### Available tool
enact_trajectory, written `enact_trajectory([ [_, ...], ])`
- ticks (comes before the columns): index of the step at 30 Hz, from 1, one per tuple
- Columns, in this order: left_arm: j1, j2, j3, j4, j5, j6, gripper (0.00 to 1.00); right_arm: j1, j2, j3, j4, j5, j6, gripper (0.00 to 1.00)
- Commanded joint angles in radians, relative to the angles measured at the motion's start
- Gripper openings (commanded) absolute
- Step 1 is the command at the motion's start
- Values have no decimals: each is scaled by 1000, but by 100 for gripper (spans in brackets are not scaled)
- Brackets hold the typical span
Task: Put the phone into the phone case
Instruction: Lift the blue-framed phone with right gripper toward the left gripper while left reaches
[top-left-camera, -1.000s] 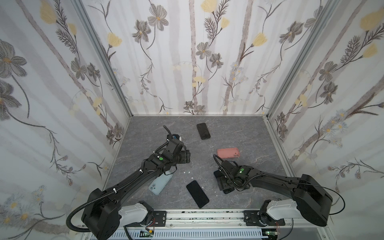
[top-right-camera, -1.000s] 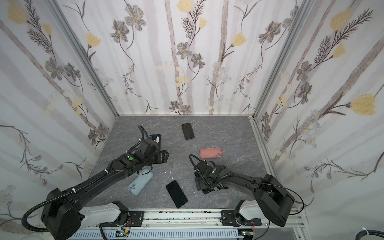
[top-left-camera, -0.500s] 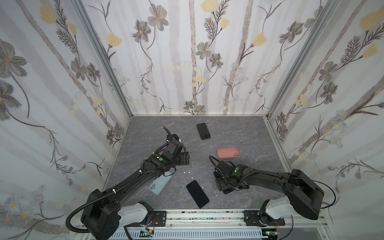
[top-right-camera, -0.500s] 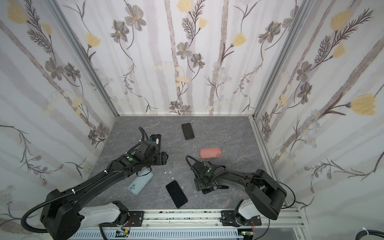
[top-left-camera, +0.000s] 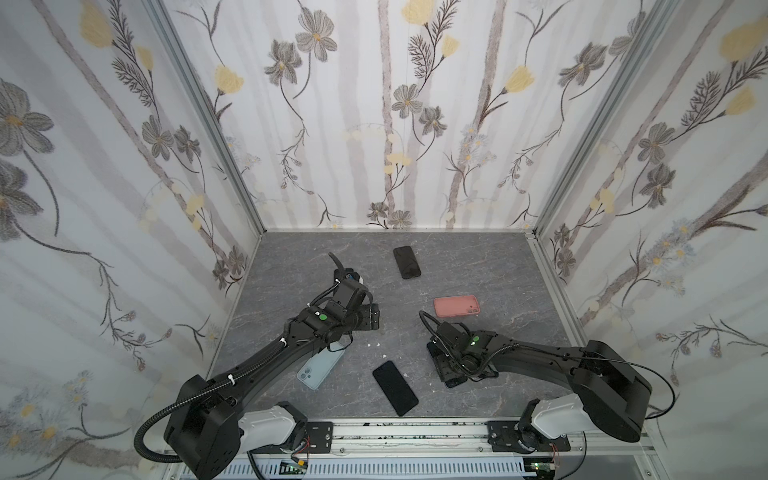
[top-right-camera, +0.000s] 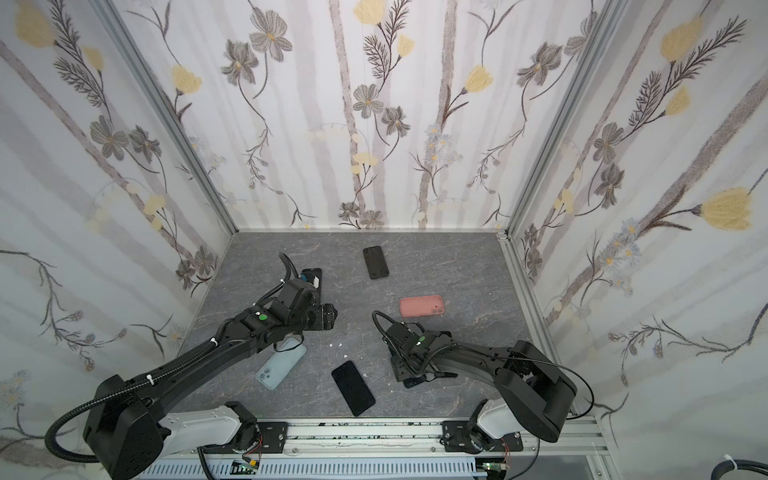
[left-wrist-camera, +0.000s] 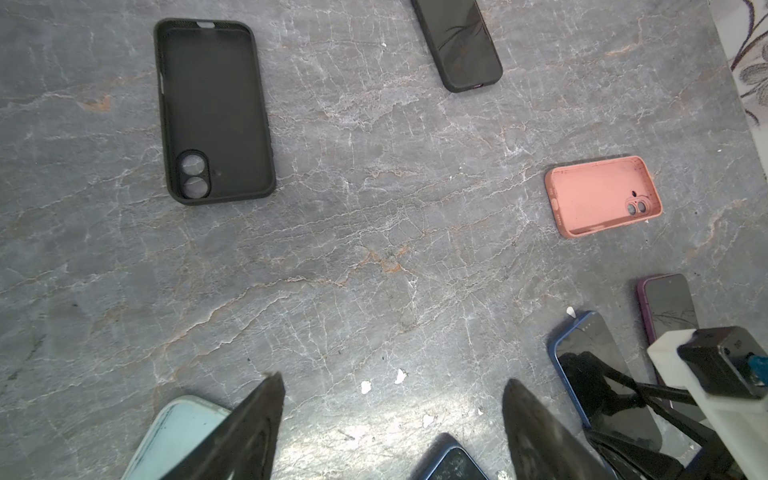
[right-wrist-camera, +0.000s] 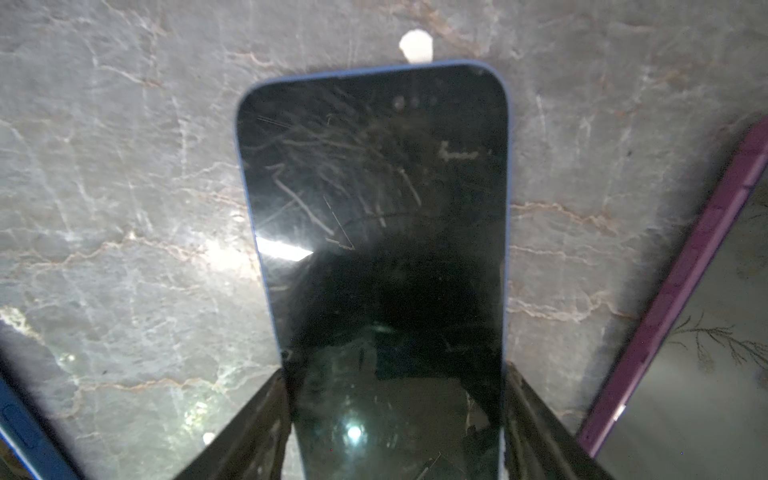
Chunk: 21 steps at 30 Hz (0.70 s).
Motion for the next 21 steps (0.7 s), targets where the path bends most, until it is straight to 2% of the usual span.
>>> enact_trajectory([
  [1,0,13,19,-20,20,6,82,-1,-29,-11,-1,4,3,59],
  [7,1,16,44,-8,87,-4,83,-1,-91,-28,48,-10,-31,56],
  [21,-1,184,181,-38,414,-58,83,13,-222,1,160,-35,-117,54],
])
